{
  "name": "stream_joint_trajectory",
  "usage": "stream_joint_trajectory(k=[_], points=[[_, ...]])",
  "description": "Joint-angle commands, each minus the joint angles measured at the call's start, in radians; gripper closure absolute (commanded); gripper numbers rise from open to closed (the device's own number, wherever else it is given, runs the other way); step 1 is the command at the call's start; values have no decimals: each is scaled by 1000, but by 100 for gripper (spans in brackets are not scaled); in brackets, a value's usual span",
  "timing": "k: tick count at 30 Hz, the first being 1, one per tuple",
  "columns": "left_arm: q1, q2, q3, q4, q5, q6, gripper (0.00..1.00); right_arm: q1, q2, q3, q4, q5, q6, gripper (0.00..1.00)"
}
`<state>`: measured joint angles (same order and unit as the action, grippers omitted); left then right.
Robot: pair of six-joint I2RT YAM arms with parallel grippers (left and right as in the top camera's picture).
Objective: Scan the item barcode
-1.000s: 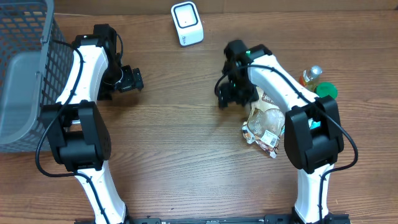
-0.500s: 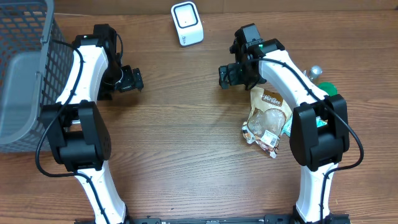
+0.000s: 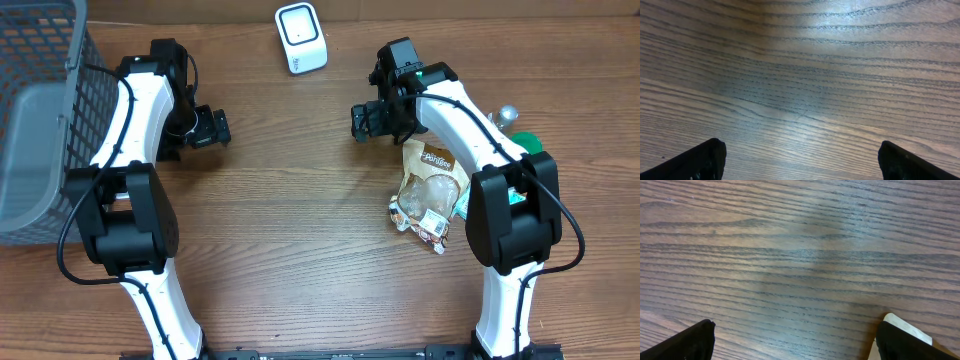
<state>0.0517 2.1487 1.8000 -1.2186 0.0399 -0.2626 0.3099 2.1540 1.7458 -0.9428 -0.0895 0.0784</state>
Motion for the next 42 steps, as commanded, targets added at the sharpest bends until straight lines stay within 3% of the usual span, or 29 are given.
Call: stream_joint_trajectory(k=[1,24,32,42], points=[[-2,-40,16,0,-6,-7,0,3,0,23,4,-6,2,0],[-2,-68,16,0,-6,-7,0,3,0,23,4,-5,2,0],[-2,-317,16,0,-6,-7,1,3,-1,23,4,-5,2,0],[-2,-750,16,0,-6,-7,0,3,-1,23,4,-6,2,0]])
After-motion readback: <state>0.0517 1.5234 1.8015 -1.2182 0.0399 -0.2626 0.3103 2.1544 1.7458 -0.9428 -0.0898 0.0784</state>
